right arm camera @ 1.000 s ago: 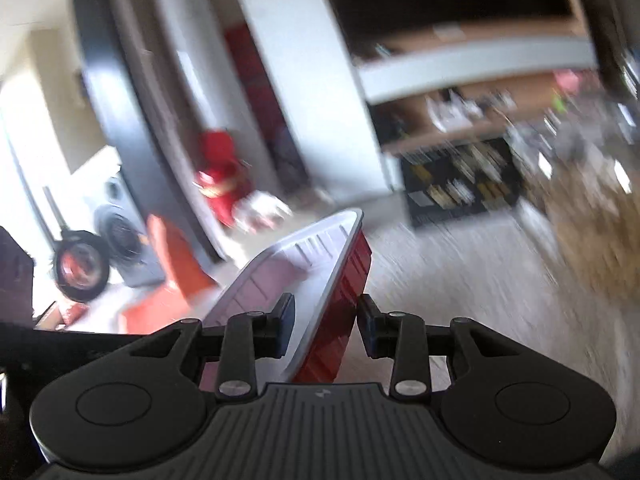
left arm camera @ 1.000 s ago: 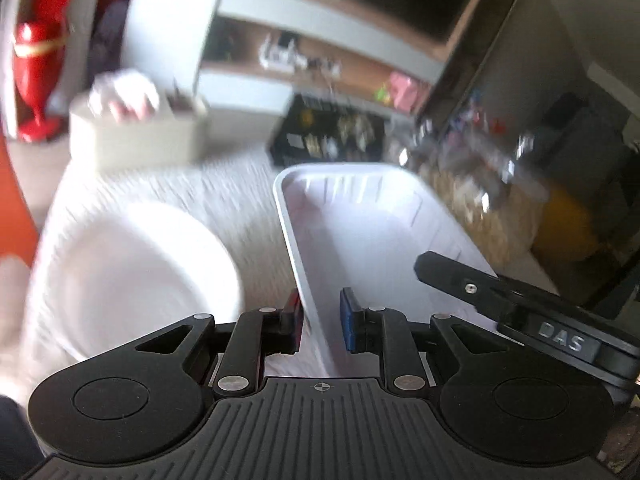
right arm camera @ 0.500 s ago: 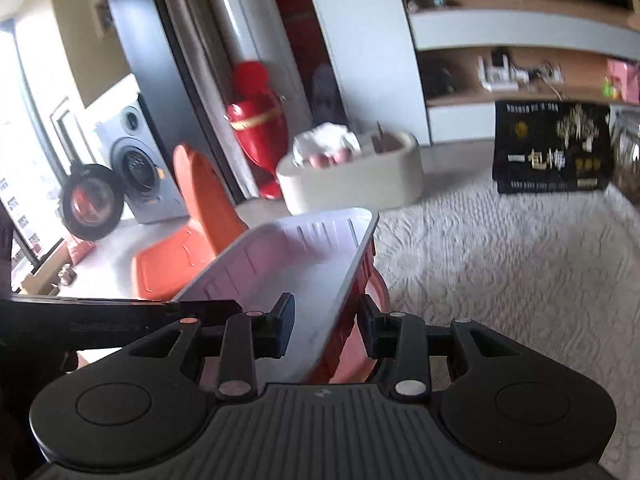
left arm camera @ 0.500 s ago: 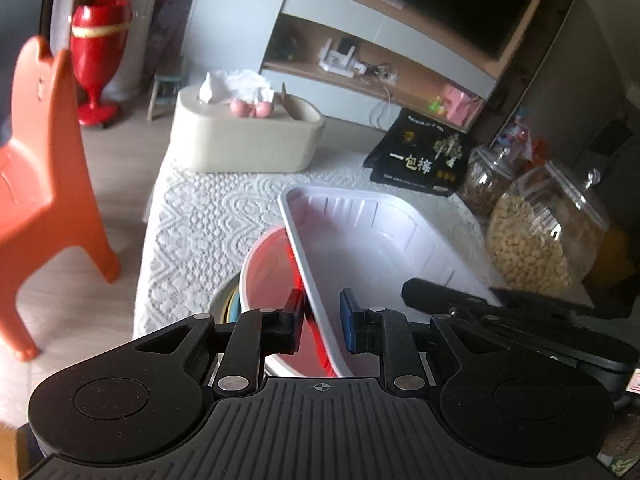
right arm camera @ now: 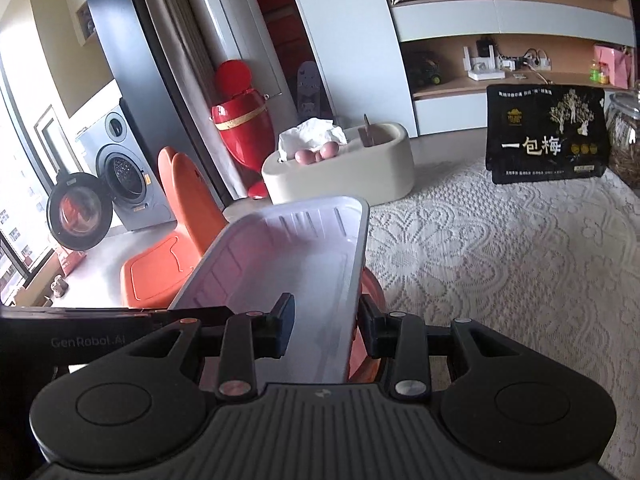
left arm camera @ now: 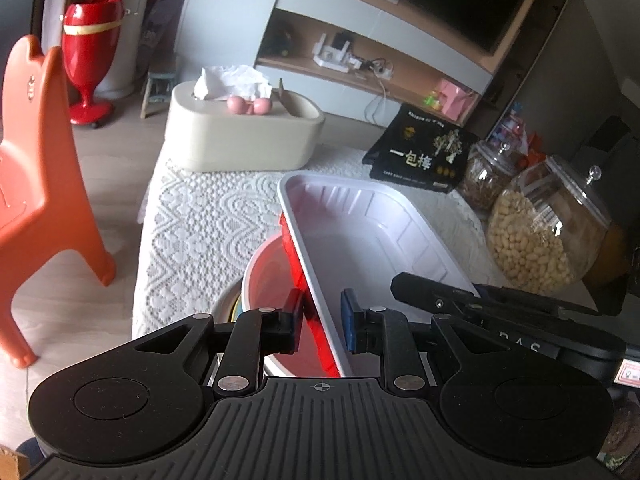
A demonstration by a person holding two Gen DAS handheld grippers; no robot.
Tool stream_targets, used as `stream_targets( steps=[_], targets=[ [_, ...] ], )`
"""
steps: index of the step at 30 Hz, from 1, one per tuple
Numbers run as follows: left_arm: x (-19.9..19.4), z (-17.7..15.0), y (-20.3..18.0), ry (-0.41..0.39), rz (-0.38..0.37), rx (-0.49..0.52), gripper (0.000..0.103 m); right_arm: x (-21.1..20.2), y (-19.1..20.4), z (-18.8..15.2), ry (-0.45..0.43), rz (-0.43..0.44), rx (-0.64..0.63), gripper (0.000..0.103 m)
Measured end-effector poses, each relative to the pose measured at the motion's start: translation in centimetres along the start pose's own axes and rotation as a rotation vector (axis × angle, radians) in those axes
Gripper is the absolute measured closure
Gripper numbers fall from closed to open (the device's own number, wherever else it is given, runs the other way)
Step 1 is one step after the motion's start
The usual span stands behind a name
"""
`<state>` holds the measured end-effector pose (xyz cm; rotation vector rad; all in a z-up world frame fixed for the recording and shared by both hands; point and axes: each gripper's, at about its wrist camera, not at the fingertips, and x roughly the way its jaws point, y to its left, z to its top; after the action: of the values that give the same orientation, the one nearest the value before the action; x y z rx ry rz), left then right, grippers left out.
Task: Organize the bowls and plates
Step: 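Lift the tray with both tools and carry it over the bowl stack, then lower the tray onto the white bowl and open both tools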
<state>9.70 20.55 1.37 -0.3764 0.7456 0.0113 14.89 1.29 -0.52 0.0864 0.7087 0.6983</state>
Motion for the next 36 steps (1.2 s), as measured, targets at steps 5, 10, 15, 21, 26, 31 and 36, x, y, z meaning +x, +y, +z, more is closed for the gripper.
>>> stream_targets(
  steps=[5,10,15,21,26,31,36],
  targets=[
    [0.1,0.1,0.1,0.012,-0.004,-0.004,0.081,-0.3,0.0,-0.3,0.008,0.002,0.004,0.068],
    [-0.6,0.7,1.5,0.007,-0.005,-0.060,0.081,-0.3,0.2,-0.1,0.007,0.000,-0.001,0.068],
    [-0.7,1.1,2.4,-0.001,0.007,-0.090,0.081,0.1,0.1,0.1,0.015,-0.007,0.009,0.068],
    [-0.1,0.7,2.2,0.020,0.017,-0.092,0.081,0.4,0.1,-0.1,0.019,0.014,0.015,0.068],
    [0.0,0.7,2.2,0.027,0.009,-0.090,0.081,1.2,0.3,0.0,0.048,0.004,0.012,0.068],
    [0.2,0.7,2.3,0.038,0.004,-0.101,0.081,1.5,1.0,0.1,0.052,0.011,-0.011,0.068],
    [0.2,0.7,2.6,0.046,0.001,-0.115,0.081,1.9,1.2,0.3,0.056,-0.001,-0.021,0.068]
  ],
)
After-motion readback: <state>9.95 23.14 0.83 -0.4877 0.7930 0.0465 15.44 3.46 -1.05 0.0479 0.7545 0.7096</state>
